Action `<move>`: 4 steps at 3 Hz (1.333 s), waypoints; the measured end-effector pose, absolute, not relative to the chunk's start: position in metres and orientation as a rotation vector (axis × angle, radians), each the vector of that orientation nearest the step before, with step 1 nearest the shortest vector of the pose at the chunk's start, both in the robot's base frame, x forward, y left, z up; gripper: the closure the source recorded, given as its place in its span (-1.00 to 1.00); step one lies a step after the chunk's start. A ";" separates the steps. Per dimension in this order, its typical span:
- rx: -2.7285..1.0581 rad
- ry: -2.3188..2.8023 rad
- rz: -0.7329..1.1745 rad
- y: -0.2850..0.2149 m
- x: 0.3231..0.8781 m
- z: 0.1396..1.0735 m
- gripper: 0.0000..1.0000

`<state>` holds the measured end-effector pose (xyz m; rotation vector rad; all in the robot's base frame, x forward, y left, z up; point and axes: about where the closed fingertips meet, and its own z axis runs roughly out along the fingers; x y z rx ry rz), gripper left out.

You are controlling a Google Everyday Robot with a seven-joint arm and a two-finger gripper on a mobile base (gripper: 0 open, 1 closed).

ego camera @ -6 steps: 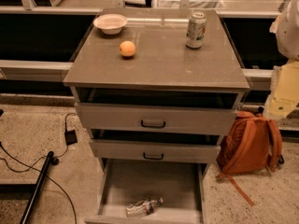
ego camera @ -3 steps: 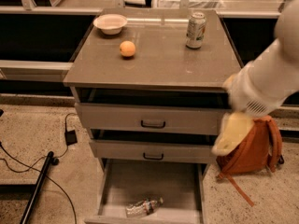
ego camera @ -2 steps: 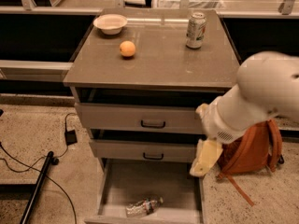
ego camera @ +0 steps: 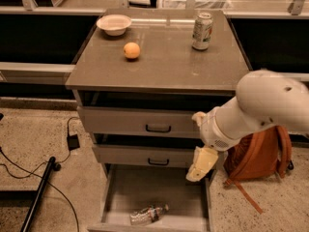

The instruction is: Pick water bottle from bottom drawer and place on counter

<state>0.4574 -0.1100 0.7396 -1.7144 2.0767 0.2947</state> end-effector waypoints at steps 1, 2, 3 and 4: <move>-1.666 1.947 0.516 -0.079 0.458 0.675 -1.00; -1.639 1.802 0.607 -0.063 0.466 0.616 -1.00; -1.699 1.645 0.724 -0.056 0.466 0.566 -1.00; -1.708 1.607 0.772 -0.050 0.459 0.545 -1.00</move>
Offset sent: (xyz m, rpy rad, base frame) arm -0.0076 0.0631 -0.3028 0.5566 0.1041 0.3190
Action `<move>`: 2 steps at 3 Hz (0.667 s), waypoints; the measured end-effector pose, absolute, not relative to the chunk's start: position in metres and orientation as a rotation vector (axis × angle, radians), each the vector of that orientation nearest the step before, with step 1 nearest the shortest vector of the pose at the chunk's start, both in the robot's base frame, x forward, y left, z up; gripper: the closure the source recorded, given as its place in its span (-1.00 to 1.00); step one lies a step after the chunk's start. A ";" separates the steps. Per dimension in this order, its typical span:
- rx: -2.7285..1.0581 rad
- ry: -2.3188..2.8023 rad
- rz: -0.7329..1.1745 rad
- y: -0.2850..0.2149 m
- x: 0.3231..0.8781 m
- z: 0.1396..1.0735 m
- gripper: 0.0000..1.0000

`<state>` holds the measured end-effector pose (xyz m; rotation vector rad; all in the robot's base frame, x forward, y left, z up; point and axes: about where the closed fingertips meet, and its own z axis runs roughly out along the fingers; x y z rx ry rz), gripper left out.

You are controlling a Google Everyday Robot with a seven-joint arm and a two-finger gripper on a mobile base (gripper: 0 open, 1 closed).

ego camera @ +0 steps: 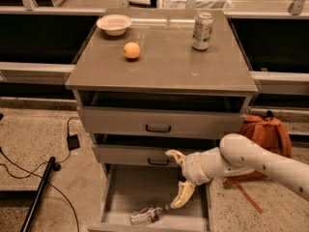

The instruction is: Pick water bottle from bottom drawer and place on counter

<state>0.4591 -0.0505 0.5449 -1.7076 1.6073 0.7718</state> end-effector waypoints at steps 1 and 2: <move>-1.711 1.623 0.749 -0.057 0.477 0.518 -1.00; -1.774 1.626 0.720 -0.060 0.482 0.436 -1.00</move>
Offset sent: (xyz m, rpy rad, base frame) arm 0.0363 -0.0239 -0.2585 -0.1852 -0.0805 0.0612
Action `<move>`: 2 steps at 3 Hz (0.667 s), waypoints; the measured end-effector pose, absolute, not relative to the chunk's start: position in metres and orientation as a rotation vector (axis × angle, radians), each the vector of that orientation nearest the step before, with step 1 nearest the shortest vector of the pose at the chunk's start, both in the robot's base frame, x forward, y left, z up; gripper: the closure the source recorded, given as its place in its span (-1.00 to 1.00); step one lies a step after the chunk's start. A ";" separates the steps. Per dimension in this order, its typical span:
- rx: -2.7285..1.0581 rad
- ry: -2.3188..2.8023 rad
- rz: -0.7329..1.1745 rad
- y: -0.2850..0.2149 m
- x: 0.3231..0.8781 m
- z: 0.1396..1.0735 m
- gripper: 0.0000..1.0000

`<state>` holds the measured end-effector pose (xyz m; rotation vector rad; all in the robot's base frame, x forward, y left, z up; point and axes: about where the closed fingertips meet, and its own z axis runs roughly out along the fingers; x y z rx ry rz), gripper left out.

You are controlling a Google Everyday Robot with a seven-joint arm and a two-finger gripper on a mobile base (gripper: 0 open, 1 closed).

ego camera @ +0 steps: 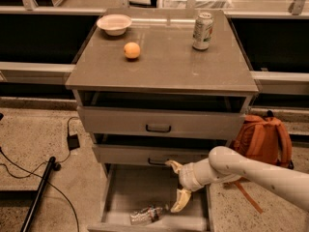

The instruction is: Pick water bottle from bottom drawer and place on counter

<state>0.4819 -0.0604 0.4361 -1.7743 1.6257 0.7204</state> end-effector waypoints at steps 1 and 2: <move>-1.919 1.617 0.682 -0.071 0.479 0.345 -1.00; -1.935 1.610 0.710 -0.067 0.472 0.334 -1.00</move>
Offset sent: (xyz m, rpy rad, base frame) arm -0.0026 -0.0089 -0.0815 -0.0866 -0.0062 0.0721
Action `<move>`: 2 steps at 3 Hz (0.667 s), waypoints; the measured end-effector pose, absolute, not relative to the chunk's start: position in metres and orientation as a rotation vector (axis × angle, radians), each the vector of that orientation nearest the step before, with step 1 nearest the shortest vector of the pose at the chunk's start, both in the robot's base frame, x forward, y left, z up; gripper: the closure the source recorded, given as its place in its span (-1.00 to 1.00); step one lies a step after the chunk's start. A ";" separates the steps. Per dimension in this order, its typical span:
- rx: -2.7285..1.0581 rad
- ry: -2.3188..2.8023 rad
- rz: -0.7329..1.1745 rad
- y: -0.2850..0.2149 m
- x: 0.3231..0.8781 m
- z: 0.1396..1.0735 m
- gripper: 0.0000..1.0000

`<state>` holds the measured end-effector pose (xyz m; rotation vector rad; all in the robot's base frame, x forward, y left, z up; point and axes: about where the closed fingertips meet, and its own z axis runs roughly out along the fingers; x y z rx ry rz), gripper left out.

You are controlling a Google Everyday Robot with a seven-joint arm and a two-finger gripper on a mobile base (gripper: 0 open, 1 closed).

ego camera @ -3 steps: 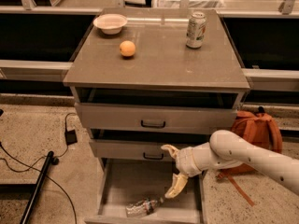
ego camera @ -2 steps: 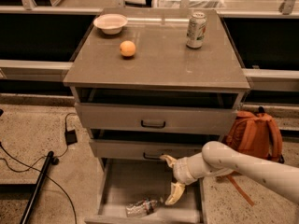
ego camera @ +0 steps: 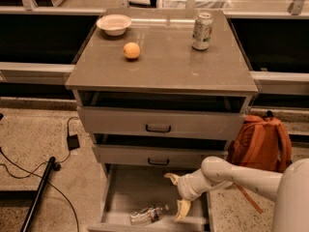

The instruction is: Pick water bottle from bottom drawer and place on counter

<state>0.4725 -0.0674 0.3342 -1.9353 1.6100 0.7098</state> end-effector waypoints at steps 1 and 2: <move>-1.950 1.575 0.762 -0.060 0.472 0.324 -1.00; -1.958 1.572 0.741 -0.048 0.482 0.276 -0.64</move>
Offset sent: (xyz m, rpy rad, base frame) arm 0.0311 0.0361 -0.1374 -0.0008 -0.0363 -0.0123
